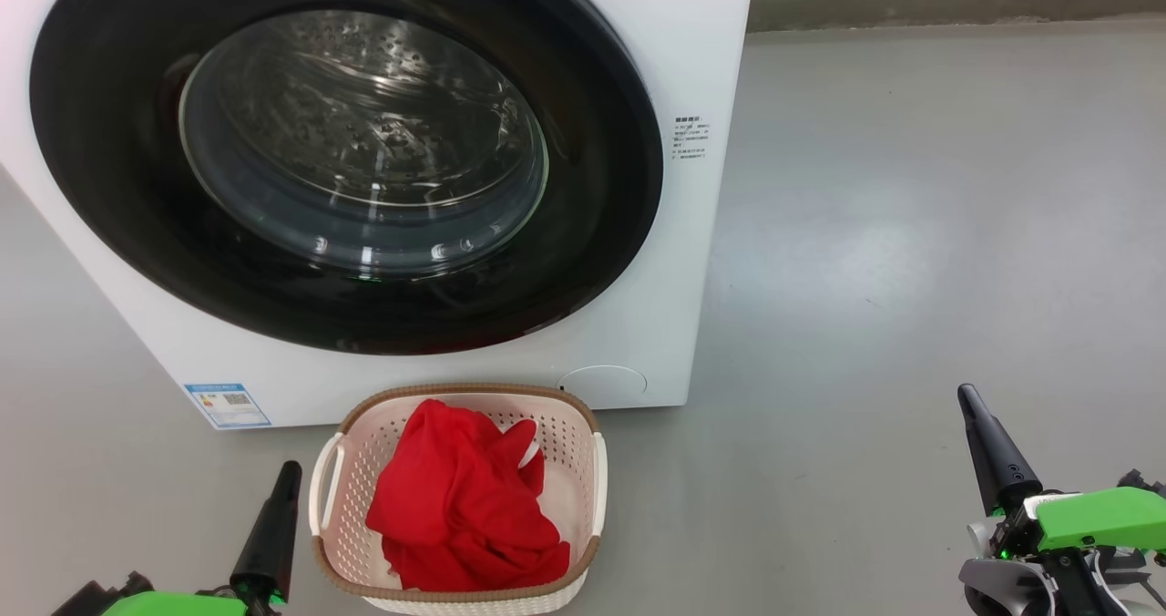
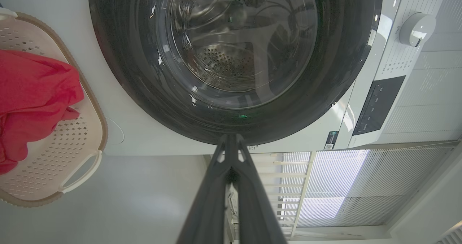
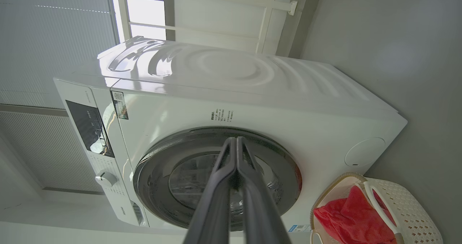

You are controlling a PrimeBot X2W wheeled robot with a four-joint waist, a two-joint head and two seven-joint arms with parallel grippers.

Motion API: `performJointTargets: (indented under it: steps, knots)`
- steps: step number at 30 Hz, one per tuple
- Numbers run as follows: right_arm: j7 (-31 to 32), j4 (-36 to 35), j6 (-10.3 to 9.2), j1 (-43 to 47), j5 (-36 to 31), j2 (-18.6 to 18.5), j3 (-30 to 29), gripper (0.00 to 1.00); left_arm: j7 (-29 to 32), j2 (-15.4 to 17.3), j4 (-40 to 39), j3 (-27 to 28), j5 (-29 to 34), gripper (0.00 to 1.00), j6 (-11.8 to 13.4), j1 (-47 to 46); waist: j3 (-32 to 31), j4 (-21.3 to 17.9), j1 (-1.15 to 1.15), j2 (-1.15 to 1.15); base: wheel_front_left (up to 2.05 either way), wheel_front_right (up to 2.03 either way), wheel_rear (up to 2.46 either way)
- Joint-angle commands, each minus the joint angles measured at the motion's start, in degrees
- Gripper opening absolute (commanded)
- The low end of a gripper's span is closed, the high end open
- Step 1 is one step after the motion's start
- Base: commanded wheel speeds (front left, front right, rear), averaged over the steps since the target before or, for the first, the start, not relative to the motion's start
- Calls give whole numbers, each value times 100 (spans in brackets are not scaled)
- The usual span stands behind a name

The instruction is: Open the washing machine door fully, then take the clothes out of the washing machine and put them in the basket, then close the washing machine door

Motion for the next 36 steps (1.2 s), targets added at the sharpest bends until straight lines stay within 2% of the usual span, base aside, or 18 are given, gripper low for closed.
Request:
performJointTargets:
  steps: [1,36]
  knots:
    - [30,-178,-4,-254,3,-26,69,0,25,44,-113,214,-54,0,-40,-254,0,0,0,0,0,0,0]
    - [35,-178,-4,-254,-3,-22,62,0,24,44,-114,212,-56,0,-40,-254,0,0,0,0,0,0,0]
